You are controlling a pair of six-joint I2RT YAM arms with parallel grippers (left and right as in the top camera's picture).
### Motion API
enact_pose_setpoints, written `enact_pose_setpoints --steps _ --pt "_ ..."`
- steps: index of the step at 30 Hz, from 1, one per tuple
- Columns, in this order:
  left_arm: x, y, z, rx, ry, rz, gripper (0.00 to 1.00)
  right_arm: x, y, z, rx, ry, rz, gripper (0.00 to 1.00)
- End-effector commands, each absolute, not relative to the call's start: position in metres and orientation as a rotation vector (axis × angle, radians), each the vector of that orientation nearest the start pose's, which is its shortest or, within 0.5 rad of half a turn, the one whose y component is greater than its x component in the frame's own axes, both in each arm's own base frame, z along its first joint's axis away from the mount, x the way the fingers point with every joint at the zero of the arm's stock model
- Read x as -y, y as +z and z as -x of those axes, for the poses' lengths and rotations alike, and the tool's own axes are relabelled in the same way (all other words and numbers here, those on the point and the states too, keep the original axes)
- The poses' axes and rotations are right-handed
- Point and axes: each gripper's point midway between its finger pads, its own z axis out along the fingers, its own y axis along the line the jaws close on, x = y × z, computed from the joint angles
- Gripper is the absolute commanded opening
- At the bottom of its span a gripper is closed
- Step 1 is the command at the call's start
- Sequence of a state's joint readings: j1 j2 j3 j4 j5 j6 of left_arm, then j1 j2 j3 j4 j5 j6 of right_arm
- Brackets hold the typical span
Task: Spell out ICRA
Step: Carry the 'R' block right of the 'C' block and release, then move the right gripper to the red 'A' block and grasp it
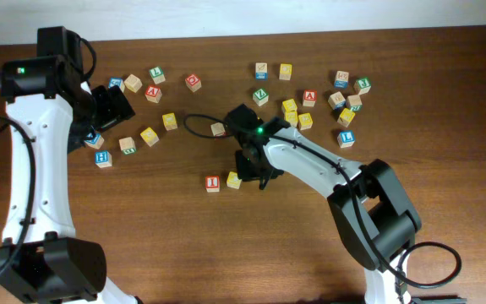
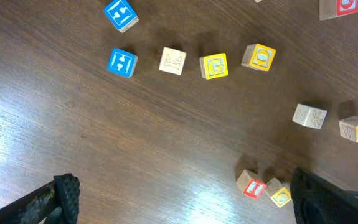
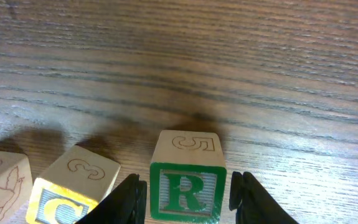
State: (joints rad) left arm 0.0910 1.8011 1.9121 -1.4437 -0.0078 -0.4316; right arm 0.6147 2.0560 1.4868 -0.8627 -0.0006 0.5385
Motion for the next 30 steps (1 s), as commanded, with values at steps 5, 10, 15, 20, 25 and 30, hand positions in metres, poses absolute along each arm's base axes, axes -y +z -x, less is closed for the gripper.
enact_pose_setpoints --steps 5,10,15,20,25,30 --pt "-0.034 0.218 -0.374 -2.802 -0.051 0.765 0.99 -0.213 0.137 -0.395 -2.868 0.197 -0.044 0.42" --pt "-0.034 0.218 -0.374 -2.802 -0.052 0.766 0.99 -0.136 0.175 -0.448 -2.748 0.204 -0.320 0.77" --pt "-0.034 0.218 -0.376 -2.795 -0.053 0.764 0.99 -0.112 0.166 -0.511 -2.594 0.192 -0.178 0.89" --pt "-0.035 0.219 -0.377 -2.791 -0.054 0.763 0.99 -0.099 0.122 -0.543 -2.561 0.044 -0.202 0.74" --pt "-0.035 0.219 -0.379 -2.783 -0.057 0.760 0.99 -0.095 0.075 -0.556 -2.588 -0.029 -0.195 0.75" --pt "-0.035 0.220 -0.382 -2.773 -0.060 0.758 0.99 -0.091 0.040 -0.553 -2.649 -0.052 -0.204 0.64"
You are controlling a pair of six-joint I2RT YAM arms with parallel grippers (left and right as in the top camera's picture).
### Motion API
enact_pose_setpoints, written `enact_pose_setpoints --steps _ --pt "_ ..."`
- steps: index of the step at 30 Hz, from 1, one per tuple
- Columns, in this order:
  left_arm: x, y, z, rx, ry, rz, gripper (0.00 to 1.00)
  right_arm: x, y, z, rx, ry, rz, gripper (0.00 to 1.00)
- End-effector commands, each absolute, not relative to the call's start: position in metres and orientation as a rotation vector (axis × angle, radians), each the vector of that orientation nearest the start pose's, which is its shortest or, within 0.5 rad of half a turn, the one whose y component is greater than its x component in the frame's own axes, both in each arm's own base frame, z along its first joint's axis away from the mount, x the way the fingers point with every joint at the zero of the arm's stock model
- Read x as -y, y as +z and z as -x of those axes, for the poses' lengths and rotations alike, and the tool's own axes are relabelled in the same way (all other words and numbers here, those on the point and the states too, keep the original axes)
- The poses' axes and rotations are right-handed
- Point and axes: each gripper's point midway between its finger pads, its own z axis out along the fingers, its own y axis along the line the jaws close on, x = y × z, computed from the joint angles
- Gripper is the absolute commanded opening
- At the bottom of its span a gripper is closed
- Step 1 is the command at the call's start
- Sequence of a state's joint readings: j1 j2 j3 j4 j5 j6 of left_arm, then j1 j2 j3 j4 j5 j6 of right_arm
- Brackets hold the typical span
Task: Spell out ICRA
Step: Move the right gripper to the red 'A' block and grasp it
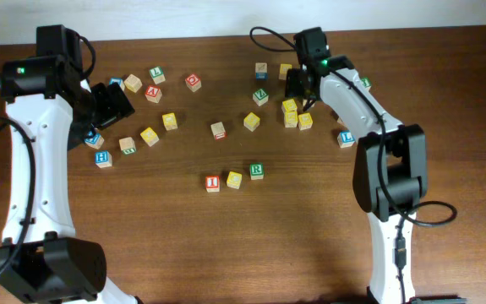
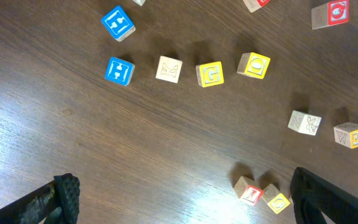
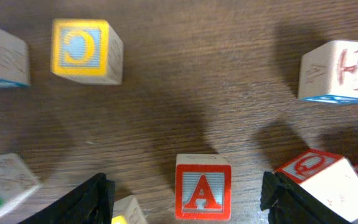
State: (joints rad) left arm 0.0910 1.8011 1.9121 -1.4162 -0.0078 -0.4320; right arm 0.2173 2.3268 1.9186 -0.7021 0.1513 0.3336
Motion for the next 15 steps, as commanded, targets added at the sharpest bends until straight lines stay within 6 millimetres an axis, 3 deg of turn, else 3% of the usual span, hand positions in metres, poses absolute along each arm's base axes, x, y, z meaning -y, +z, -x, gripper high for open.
enact_pose_setpoints --steps 1,9,13,15 --pt "-0.035 0.220 -0.383 -2.769 -0.061 0.757 0.99 -0.091 0.038 -0.553 -2.654 -0.053 -0.205 0.64" --pt "-0.035 0.220 -0.384 -2.763 -0.062 0.755 0.99 -0.082 0.027 -0.551 -2.688 -0.019 -0.228 0.63" --pt "-0.035 0.221 -0.384 -2.762 -0.062 0.755 0.99 -0.083 0.024 -0.549 -2.722 0.110 -0.195 0.51" --pt "-0.035 0.221 -0.384 -2.762 -0.062 0.755 0.99 -0.088 0.023 -0.548 -2.730 0.117 -0.144 0.51"
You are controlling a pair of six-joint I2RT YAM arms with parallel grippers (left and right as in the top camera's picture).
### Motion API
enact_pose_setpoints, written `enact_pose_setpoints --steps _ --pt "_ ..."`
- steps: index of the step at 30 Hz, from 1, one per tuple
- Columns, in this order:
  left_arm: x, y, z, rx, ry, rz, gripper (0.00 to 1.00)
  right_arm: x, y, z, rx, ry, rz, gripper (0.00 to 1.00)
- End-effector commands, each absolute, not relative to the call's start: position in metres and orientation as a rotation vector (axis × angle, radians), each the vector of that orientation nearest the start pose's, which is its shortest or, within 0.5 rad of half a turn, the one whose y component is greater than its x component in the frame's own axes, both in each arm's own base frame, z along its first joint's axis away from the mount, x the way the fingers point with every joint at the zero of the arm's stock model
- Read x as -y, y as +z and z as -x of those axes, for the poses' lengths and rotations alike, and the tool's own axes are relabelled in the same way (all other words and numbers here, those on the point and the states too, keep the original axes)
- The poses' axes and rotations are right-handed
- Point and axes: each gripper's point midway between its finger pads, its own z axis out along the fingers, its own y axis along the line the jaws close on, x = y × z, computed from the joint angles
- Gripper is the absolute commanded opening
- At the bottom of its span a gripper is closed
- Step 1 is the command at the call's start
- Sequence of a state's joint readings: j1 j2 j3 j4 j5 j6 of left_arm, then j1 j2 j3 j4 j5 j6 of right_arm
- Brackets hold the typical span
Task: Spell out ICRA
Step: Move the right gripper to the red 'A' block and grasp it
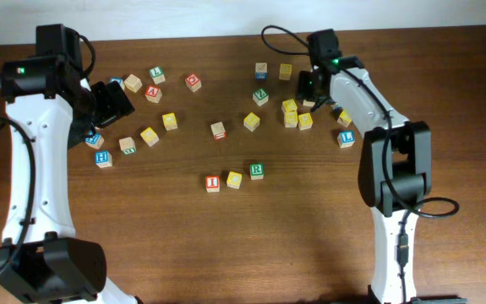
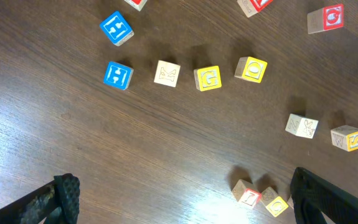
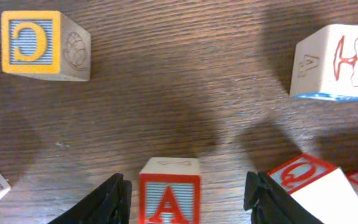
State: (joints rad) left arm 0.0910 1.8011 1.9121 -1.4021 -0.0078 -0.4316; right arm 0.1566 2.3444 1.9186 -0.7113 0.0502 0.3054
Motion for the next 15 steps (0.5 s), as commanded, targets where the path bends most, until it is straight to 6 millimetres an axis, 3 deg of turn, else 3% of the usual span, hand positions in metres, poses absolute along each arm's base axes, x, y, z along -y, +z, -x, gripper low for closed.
enact_pose_setpoints --steps 1,6,12,15 --pt "-0.035 0.220 -0.384 -2.762 -0.062 0.755 0.99 -0.090 0.023 -0.547 -2.731 0.116 -0.134 0.51" --pt "-0.035 0.220 -0.384 -2.763 -0.062 0.755 0.99 -0.089 0.016 -0.546 -2.746 0.112 -0.136 0.50" --pt "-0.034 0.220 -0.384 -2.763 -0.067 0.754 0.99 -0.088 0.009 -0.543 -2.763 0.106 -0.138 0.43" --pt "-0.034 0.220 -0.384 -2.763 -0.067 0.754 0.99 -0.088 0.009 -0.544 -2.761 0.108 -0.140 0.35"
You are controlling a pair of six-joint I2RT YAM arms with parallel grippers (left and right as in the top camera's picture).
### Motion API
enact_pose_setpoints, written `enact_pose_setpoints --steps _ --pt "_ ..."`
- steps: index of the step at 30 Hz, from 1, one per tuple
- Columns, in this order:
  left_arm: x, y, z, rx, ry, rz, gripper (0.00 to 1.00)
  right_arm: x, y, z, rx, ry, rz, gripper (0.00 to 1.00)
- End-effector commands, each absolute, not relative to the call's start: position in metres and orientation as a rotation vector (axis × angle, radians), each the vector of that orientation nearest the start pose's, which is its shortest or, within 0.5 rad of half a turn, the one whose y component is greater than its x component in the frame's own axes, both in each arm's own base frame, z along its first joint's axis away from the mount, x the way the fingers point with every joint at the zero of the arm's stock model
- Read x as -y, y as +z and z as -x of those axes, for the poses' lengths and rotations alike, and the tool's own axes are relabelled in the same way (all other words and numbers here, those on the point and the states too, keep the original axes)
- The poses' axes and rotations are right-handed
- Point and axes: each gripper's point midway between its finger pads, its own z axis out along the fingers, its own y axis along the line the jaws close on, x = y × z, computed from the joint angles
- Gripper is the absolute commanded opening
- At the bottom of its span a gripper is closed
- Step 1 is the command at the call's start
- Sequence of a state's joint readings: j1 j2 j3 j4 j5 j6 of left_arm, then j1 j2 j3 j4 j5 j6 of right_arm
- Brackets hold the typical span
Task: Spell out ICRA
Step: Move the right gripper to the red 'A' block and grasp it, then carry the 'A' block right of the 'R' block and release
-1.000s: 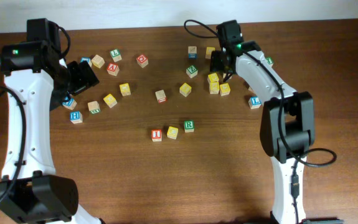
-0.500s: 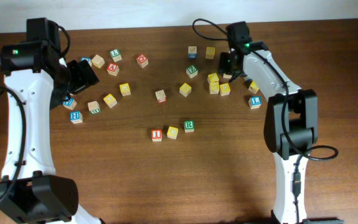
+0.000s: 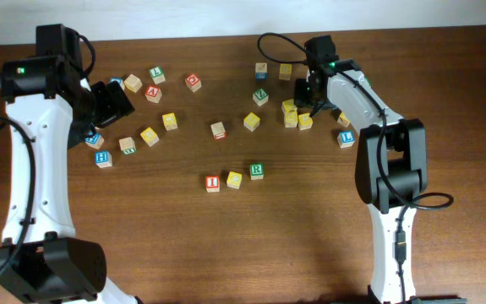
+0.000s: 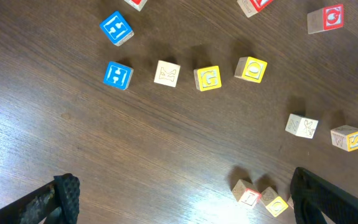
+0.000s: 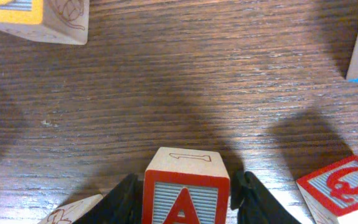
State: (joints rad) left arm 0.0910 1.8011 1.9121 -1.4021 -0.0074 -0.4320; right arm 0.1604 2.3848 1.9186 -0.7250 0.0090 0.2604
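Note:
A row of three blocks stands mid-table: red I [image 3: 213, 182], yellow C [image 3: 234, 179], green R [image 3: 257, 171]. Among the cluster at the far right sits the red A block [image 5: 186, 186] on the table. My right gripper [image 5: 186, 196] is down over it, one finger against each side of the block, shut on it. The overhead view shows this right gripper [image 3: 311, 95] in the cluster. My left gripper [image 4: 185, 199] hangs wide open and empty high over the left side, and the I block [image 4: 248, 194] shows near its right finger.
Loose blocks crowd the A: a yellow C block [image 5: 35, 15] beyond it, a red Q block [image 5: 347, 186] close on the right, a blue-edged block farther right. More letter blocks [image 3: 150, 135] are scattered far left under the left arm.
My right gripper has come lower onto the red A block and its fingers have narrowed from well apart to against the block's sides. The left arm has not moved.
My right gripper was round the green R block beside the yellow C in the row. Then R stood alone in the row and the gripper hung wide open over the red A at the far right. It came nearer, and now grips A.

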Motion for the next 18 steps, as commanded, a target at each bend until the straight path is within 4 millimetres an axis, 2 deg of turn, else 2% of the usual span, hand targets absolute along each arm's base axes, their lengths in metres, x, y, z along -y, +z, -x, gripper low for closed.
enact_pose_setpoints --steps 1,5,8,12,13,15,17,18 --pt "-0.034 0.220 -0.384 -2.763 -0.067 0.754 0.99 -0.088 0.010 -0.544 -2.760 0.107 -0.140 0.33" --pt "-0.034 0.220 -0.384 -2.763 -0.067 0.755 0.99 -0.088 0.012 -0.545 -2.756 0.109 -0.139 0.26" --pt "-0.034 0.220 -0.384 -2.763 -0.067 0.754 0.99 -0.088 0.024 -0.547 -2.739 0.114 -0.139 0.22" --pt "-0.034 0.220 -0.384 -2.763 -0.067 0.755 0.99 -0.089 0.070 -0.549 -2.704 0.123 -0.135 0.20" --pt "-0.034 0.220 -0.384 -2.764 -0.068 0.755 0.99 -0.089 0.092 -0.546 -2.689 0.126 -0.135 0.18" --pt "-0.032 0.220 -0.383 -2.771 -0.088 0.754 0.99 -0.088 0.113 -0.540 -2.687 0.127 -0.136 0.18" --pt "-0.028 0.220 -0.383 -2.777 -0.113 0.751 0.99 -0.087 0.140 -0.516 -2.724 0.140 -0.131 0.18" --pt "-0.028 0.220 -0.383 -2.777 -0.113 0.751 0.99 -0.091 0.152 -0.498 -2.761 0.174 -0.122 0.17"
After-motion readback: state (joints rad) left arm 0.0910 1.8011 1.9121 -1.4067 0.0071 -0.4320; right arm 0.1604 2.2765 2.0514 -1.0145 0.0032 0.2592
